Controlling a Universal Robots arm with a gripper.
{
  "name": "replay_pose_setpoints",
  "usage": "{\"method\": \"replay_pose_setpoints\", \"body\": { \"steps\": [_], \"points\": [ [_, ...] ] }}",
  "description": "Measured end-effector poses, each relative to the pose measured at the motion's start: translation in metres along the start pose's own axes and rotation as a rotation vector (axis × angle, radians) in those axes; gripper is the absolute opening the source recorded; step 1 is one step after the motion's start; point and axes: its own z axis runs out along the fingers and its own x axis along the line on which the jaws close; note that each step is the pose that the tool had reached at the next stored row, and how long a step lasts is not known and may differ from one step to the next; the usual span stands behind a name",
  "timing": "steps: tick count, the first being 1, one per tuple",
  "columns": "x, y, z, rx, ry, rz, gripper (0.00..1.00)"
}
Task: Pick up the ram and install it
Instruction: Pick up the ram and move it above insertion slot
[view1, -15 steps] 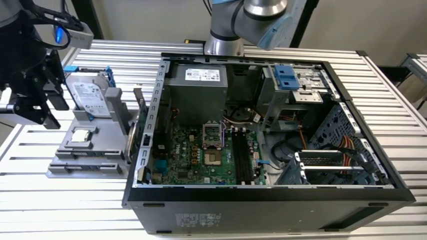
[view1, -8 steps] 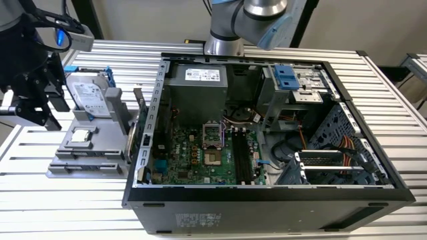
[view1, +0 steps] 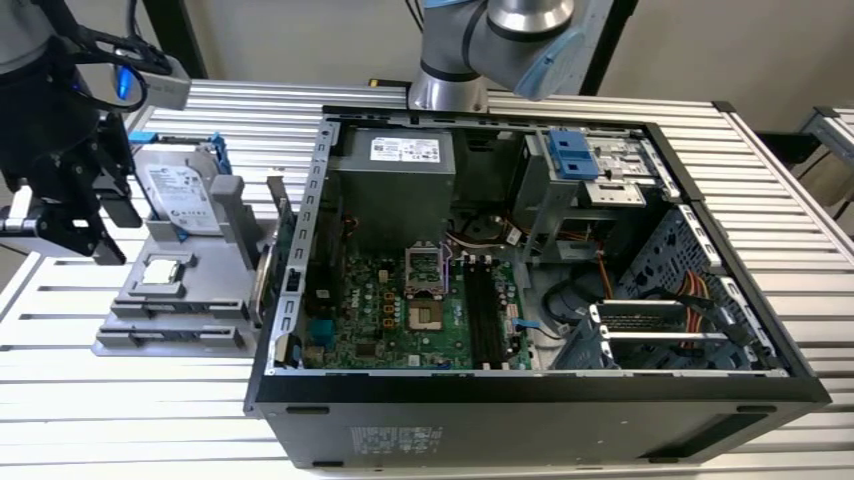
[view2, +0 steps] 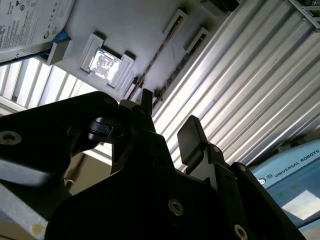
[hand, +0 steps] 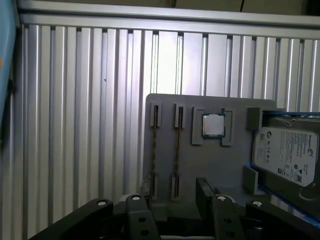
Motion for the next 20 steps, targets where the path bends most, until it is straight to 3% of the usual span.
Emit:
{"method": "replay_pose_setpoints", "body": {
  "steps": [20],
  "points": [
    [0.0003, -0.0002, 0.0103, 0.0001, 0.0005, 0.0, 1.0]
  ]
}}
